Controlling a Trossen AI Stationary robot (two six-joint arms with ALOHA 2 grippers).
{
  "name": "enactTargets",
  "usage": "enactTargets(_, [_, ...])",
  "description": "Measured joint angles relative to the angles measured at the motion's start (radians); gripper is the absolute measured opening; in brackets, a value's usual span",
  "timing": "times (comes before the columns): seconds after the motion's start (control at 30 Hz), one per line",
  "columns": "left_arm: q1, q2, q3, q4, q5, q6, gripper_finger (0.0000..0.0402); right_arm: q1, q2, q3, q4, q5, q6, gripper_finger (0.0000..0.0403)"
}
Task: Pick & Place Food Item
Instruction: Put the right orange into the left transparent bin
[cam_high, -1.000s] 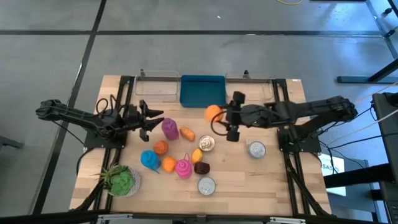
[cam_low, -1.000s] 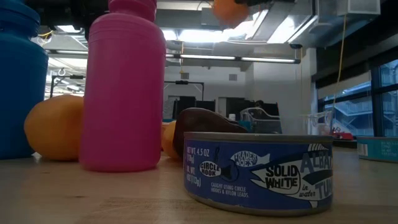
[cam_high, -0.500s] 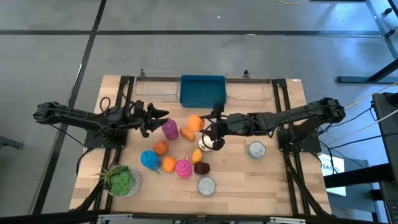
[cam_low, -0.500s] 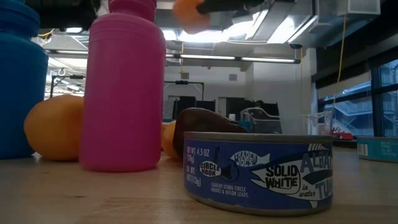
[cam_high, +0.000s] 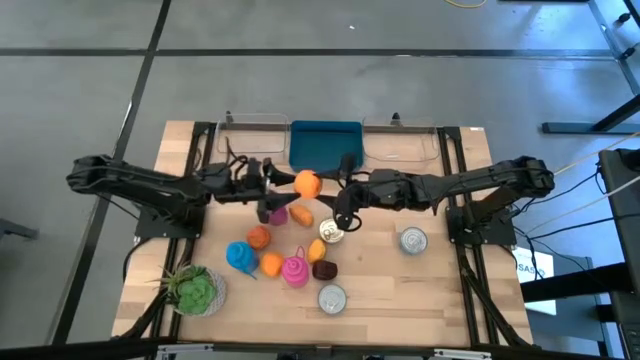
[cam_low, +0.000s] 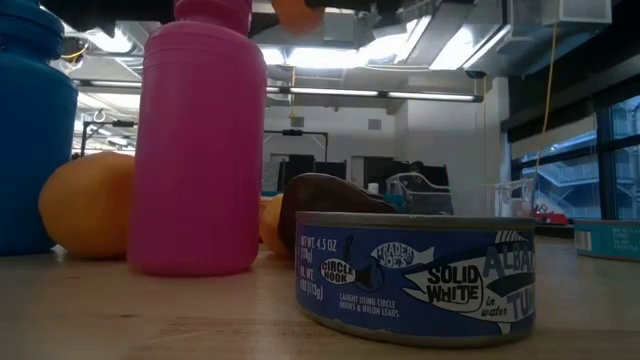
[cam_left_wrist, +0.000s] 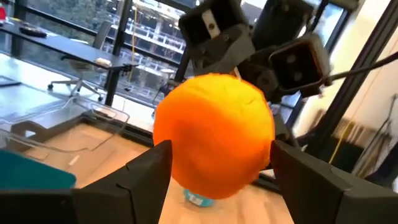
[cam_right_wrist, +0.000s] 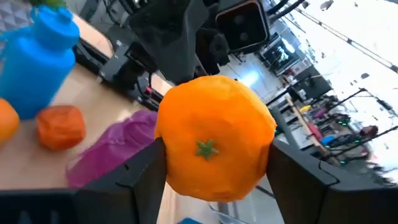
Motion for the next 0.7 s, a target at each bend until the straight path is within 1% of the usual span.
enactTargets(0.2, [0.008, 0.053, 0.025, 0.028, -0.022, -0.025, 0.0267, 0.002, -0.003, 0.0, 0.002, 0.034, -0.069, 0.0238])
enactTargets(0.3, [0.014, 0.058, 0.024, 0.032, -0.046, -0.1, 0.0267, 0.002, -0.003, 0.0, 0.006, 0.029, -0.111, 0.0238])
enactTargets(0.37, [0.021, 0.058, 0.024, 0.036, -0.029, -0.148, 0.0266, 0.001, -0.003, 0.0, 0.011, 0.028, -0.121, 0.0238])
enactTargets(0.5, [0.034, 0.059, 0.023, 0.074, 0.044, -0.207, 0.027, -0.015, -0.004, 0.0, 0.024, -0.001, -0.125, 0.0238])
enactTargets(0.57, [0.035, 0.059, 0.023, 0.084, 0.043, -0.22, 0.0274, -0.026, -0.005, 0.001, 0.033, -0.025, -0.125, 0.0238])
enactTargets(0.7, [0.045, 0.059, 0.023, 0.084, 0.047, -0.235, 0.0284, -0.032, -0.004, 0.001, 0.046, -0.032, -0.126, 0.0238])
